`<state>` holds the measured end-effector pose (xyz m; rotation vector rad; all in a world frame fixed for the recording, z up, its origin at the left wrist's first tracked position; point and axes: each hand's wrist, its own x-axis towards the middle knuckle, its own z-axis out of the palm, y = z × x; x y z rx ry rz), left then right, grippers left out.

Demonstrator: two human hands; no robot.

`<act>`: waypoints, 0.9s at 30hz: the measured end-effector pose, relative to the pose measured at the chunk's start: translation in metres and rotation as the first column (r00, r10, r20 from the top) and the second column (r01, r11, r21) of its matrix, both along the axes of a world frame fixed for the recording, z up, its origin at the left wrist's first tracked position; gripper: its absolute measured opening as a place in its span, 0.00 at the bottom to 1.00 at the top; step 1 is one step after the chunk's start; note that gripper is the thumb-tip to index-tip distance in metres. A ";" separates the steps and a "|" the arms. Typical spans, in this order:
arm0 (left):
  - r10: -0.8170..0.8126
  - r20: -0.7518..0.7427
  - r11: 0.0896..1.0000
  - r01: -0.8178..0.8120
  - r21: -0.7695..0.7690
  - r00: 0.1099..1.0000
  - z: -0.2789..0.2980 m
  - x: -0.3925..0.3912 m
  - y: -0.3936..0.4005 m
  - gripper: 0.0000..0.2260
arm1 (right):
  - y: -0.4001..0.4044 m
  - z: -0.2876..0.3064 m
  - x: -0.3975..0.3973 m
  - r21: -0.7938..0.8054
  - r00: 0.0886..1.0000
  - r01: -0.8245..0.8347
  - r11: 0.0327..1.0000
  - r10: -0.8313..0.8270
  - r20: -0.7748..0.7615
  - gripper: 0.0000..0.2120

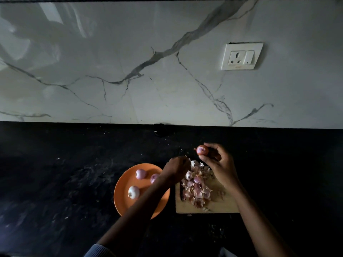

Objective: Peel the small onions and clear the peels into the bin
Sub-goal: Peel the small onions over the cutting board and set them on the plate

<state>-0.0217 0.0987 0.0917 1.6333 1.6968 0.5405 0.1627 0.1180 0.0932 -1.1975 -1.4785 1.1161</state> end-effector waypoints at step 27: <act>0.160 0.375 0.941 -0.256 0.221 0.913 0.020 0.001 -0.005 0.07 | -0.006 0.015 -0.005 0.110 0.978 -0.095 0.989 0.072 0.195 0.22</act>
